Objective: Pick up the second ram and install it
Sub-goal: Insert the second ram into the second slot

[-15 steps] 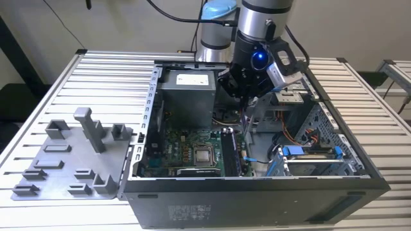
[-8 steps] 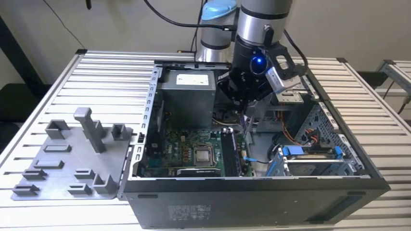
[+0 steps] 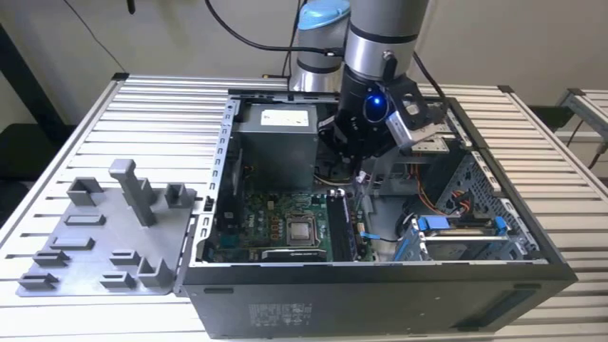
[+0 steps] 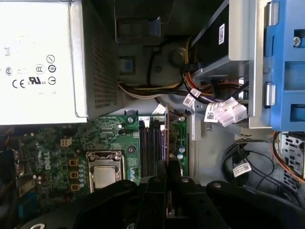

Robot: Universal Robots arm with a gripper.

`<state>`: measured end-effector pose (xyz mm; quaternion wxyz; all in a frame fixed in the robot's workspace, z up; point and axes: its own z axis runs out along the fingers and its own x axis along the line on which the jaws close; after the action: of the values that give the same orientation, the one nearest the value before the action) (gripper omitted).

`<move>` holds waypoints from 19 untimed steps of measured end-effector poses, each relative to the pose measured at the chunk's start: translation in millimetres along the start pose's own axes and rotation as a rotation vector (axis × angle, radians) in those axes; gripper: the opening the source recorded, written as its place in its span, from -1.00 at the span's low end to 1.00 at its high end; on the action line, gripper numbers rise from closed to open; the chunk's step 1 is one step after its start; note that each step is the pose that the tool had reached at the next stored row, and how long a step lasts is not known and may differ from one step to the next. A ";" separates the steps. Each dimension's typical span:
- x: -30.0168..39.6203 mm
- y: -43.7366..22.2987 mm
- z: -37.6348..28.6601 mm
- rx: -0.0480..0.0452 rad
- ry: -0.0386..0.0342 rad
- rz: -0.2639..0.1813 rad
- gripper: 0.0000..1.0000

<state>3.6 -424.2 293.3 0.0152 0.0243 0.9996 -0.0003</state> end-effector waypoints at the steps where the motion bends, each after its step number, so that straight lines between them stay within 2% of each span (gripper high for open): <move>1: 0.4 -0.3 2.0 0.0000 0.0000 0.000 -0.73; 5: 3.8 -1.4 9.0 0.0000 0.0005 0.000 -0.73; 12: 4.5 -9.7 15.7 0.0003 0.0129 0.000 -0.73; 19: 5.8 -14.0 25.8 0.0006 0.0221 -0.003 -0.73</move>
<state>-2.1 -438.0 267.3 0.0041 0.0229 0.9997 -0.0004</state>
